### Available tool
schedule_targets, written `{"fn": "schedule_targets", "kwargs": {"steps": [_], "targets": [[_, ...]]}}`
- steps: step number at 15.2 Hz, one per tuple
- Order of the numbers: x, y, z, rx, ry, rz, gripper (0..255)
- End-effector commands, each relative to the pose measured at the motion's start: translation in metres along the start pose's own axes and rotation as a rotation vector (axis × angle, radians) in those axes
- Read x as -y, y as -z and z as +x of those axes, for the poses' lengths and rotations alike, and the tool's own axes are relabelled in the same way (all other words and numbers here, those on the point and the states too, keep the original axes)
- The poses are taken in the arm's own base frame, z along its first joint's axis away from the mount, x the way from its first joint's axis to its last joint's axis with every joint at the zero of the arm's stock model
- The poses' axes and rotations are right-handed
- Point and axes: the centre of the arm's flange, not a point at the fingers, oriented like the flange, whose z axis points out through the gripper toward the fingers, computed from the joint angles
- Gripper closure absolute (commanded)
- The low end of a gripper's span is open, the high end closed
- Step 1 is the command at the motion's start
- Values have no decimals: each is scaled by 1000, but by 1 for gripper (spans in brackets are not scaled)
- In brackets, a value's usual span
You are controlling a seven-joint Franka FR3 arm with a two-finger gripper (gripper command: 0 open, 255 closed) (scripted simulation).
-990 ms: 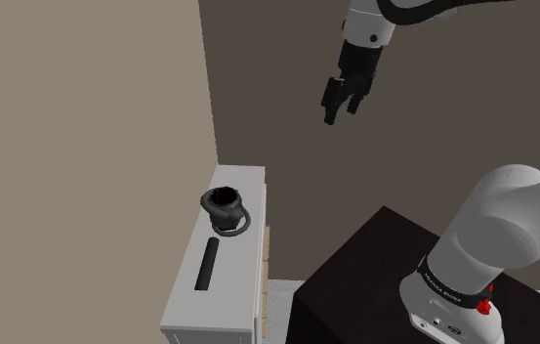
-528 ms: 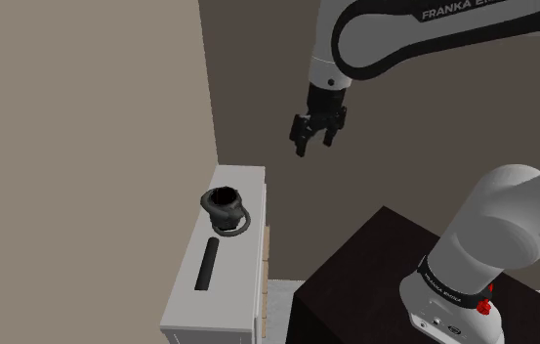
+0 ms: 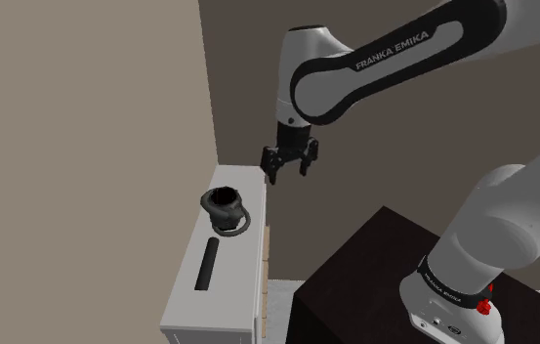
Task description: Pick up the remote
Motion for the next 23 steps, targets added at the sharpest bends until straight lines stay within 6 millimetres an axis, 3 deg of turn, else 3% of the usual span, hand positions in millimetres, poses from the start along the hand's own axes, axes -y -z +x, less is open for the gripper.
{"fn": "schedule_targets", "kwargs": {"steps": [1,23], "targets": [[18,-21,5,13,-37,5,0],[175,-252,85,163,-419,47,0]]}}
